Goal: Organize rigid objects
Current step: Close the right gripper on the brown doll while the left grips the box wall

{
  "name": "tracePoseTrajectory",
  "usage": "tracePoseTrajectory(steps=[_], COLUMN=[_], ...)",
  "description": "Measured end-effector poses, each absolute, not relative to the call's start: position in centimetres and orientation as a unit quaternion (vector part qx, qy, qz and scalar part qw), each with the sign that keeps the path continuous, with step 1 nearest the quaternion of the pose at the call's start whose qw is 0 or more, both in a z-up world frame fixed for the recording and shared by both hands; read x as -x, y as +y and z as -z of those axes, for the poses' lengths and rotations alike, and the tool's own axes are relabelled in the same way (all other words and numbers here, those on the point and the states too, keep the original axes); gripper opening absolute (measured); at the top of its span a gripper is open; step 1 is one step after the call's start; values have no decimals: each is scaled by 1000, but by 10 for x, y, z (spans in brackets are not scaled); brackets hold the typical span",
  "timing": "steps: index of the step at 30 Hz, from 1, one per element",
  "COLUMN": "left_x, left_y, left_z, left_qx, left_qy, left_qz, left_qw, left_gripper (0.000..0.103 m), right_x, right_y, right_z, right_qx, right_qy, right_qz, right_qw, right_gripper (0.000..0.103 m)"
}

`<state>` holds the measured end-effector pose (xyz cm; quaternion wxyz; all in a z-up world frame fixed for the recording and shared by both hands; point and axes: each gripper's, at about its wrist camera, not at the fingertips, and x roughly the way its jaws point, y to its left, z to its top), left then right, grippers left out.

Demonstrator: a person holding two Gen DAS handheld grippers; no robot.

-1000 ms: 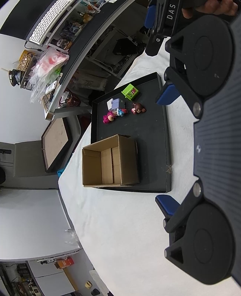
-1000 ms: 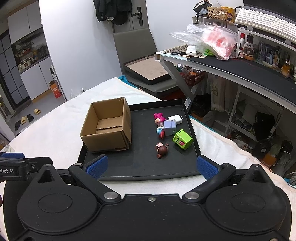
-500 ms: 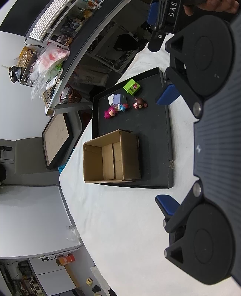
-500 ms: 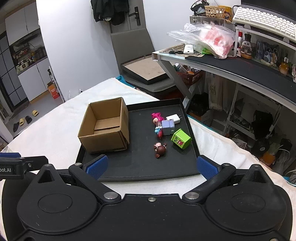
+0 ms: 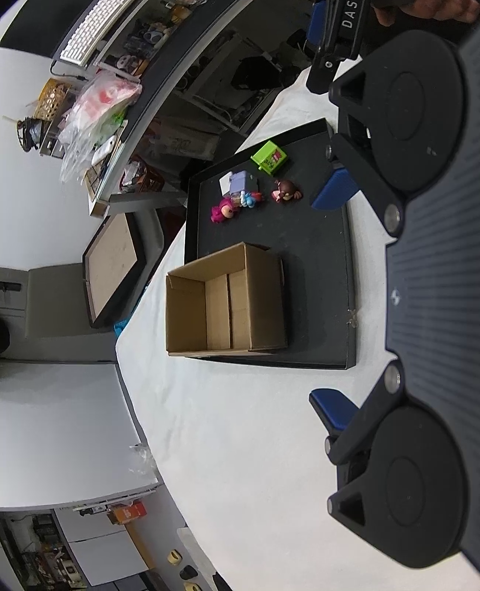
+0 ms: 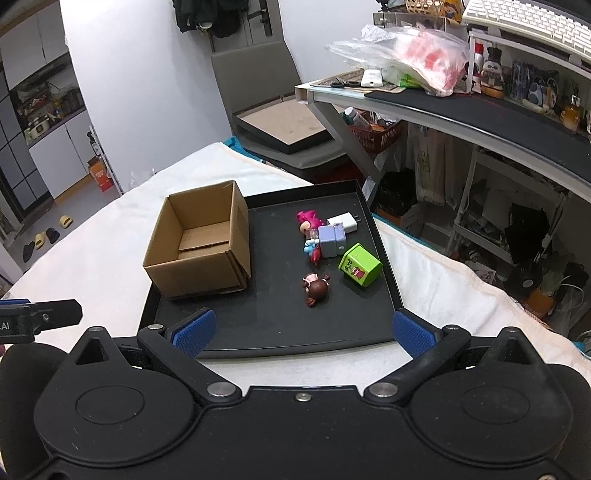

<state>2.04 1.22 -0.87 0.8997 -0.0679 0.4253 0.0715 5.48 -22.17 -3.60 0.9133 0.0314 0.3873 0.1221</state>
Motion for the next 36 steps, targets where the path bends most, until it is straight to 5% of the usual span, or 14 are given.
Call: tracePoseTrajectory(steps=[31,36], left_x=[-97,-116], left_y=[48,54], left_z=[61,68], left_qx=[98,107], left_qy=[438,446], left_qz=[-109,-118], left_qw=[887,881], left_gripper=[99,92], right_x=[-144,-164], right_y=[-211,-208], right_z=[105,119], right_qx=[-61,-67], right_qy=[439,449], right_qz=[-115,-118], right_qw=[889,883], right_gripper=[103,103])
